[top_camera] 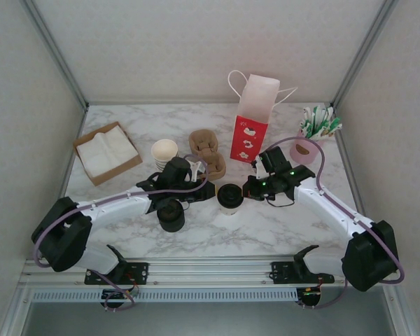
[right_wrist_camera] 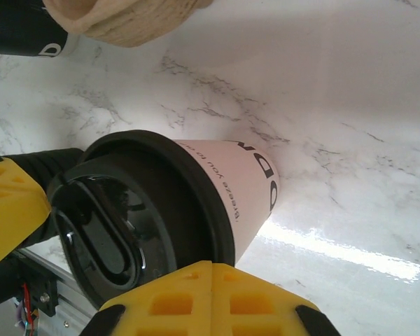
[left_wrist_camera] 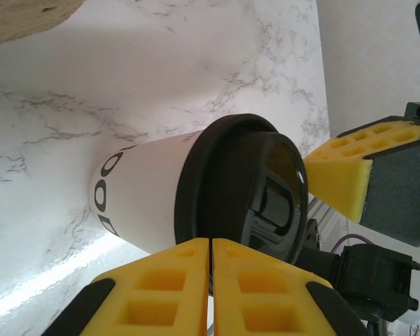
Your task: Pack the takeout coffee
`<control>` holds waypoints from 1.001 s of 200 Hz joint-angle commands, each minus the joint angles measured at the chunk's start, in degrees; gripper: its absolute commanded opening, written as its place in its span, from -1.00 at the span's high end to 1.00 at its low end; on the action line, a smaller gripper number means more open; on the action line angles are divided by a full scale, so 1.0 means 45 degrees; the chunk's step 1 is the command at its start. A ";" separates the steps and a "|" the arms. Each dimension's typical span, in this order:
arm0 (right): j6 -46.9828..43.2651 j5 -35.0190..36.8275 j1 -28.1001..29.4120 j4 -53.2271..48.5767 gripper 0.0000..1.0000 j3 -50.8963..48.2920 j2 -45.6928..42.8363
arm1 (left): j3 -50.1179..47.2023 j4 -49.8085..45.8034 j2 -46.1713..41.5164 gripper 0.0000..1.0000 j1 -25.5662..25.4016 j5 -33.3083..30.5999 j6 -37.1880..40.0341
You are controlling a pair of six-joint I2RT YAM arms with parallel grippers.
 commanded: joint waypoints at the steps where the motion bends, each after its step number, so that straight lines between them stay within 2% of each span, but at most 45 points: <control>1: 0.0028 -0.0445 -0.0073 0.0304 1.00 -0.0217 0.0203 | -0.0143 0.0463 0.0237 0.81 0.0096 0.0309 0.0122; 73: -0.0168 -0.0487 -0.0140 0.0390 1.00 -0.0098 0.0772 | -0.0390 0.0527 0.0390 0.81 0.0089 0.0417 0.0137; 163: -0.0711 -0.0511 -0.0352 0.0135 1.00 0.1196 0.1867 | -0.0454 0.0395 -0.0107 0.80 -0.0385 0.0509 -0.0247; 200: -0.0944 -0.0489 -0.0528 -0.0270 1.00 0.1810 0.1913 | -0.0415 0.0095 -0.0533 0.63 -0.0387 0.0256 -0.0311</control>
